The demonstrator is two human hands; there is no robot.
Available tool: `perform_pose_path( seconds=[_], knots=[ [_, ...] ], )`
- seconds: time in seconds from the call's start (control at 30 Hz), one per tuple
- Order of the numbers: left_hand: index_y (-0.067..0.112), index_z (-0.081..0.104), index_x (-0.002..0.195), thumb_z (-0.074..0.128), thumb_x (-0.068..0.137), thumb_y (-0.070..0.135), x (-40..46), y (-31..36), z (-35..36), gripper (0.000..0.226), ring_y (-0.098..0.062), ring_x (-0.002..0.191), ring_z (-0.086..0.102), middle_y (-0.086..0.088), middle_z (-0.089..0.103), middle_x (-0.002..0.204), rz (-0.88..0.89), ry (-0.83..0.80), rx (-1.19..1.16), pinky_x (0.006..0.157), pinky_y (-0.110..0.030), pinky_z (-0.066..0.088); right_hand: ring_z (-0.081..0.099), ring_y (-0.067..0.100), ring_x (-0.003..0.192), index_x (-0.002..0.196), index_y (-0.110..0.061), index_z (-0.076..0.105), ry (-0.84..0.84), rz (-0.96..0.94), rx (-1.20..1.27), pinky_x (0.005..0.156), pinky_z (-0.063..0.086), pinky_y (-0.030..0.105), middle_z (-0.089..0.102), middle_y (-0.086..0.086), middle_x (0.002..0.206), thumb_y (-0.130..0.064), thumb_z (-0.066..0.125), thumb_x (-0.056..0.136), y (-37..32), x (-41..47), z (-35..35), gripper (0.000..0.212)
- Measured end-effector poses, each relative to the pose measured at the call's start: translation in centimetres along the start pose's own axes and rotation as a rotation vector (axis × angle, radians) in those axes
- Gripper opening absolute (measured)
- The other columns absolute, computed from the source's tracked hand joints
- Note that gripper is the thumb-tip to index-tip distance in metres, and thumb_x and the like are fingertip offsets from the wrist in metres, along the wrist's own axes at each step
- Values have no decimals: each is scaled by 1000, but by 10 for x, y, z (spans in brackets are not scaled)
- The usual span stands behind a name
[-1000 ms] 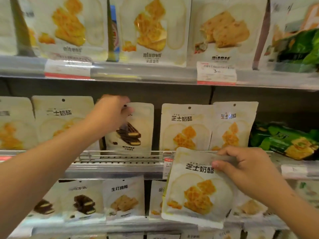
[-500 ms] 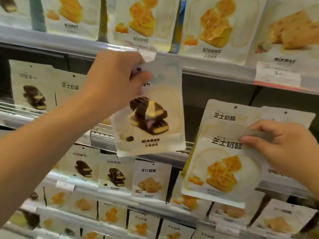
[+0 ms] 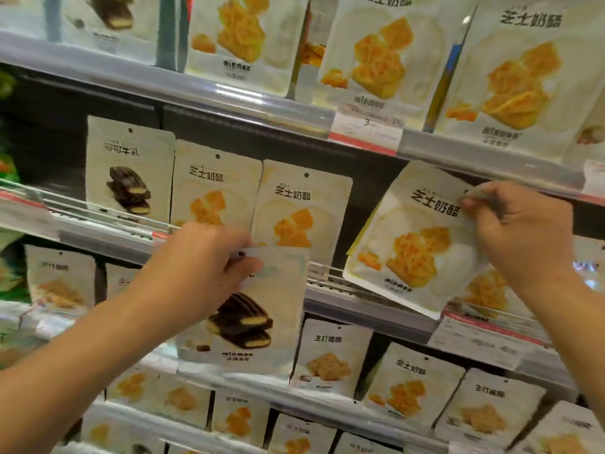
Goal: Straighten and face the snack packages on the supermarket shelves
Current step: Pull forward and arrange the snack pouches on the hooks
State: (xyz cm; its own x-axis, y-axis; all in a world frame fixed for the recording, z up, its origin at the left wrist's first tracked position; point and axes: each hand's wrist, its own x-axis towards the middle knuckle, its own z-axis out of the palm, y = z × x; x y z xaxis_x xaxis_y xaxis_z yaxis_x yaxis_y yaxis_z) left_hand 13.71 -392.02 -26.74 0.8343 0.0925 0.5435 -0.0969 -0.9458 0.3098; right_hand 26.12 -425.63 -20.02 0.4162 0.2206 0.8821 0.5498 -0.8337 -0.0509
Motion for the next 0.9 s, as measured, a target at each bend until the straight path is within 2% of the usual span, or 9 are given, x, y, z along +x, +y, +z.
perform_pose_path(
  seconds=[0.03,0.1,0.17,0.23,0.3,0.43,0.67,0.77,0.9],
  knots=[
    [23,66,84,64,89,43,-4,-5,2,21,-3,61,53,11,62,67,10,-14,6,52,-16,39,67,28,81,96,-12,72,-14,4,-3,72,43,14,73,8,89,-15,61,90,-2,-3,6,14],
    [23,60,75,63,89,42,-9,-11,7,23,0,56,47,14,52,59,16,-57,-6,49,-18,36,68,31,77,96,-11,71,-35,-27,-37,66,53,32,74,9,87,-17,58,89,-3,-7,16,17],
    [24,54,72,63,90,39,-9,-15,12,25,-2,57,47,14,50,58,9,-88,-41,50,-21,36,67,32,68,95,-11,71,-46,-84,-88,61,56,40,73,10,83,-18,56,88,-5,-7,21,18],
    [20,59,75,62,92,38,-7,-17,15,25,-9,63,56,8,60,63,-13,-106,-63,58,-30,48,66,31,62,93,-11,70,-26,-142,-113,56,54,37,73,10,79,-15,57,90,-6,-2,25,14],
    [18,64,83,61,92,40,-6,-18,17,24,-12,67,61,5,65,68,-32,-106,-64,66,-34,52,66,31,64,93,-10,71,25,-207,-126,57,50,33,73,10,78,-15,57,92,-6,5,30,15],
    [21,64,82,61,91,40,-4,-16,20,21,-9,65,60,9,64,67,-40,-66,-57,65,-32,53,67,33,73,97,-6,72,106,-311,-128,63,53,38,72,12,84,-15,52,95,3,11,48,22],
    [18,65,85,63,91,38,-3,-5,29,21,-12,67,62,7,66,70,-58,-61,-43,66,-34,54,60,39,53,93,-2,70,88,-173,-164,53,49,37,62,21,61,-18,58,90,15,25,71,21],
    [17,65,81,64,90,37,-3,-1,33,22,-10,64,62,6,67,67,-83,-71,-65,64,-35,54,63,45,66,93,-1,71,12,-92,-182,60,50,42,67,26,72,-21,59,92,20,37,71,24],
    [19,64,79,64,90,38,-1,4,39,22,-8,63,62,7,67,67,-99,-85,-66,63,-34,54,64,43,86,107,-9,70,-124,-27,-210,69,48,40,70,22,93,-27,60,93,15,40,76,25]
  ],
)
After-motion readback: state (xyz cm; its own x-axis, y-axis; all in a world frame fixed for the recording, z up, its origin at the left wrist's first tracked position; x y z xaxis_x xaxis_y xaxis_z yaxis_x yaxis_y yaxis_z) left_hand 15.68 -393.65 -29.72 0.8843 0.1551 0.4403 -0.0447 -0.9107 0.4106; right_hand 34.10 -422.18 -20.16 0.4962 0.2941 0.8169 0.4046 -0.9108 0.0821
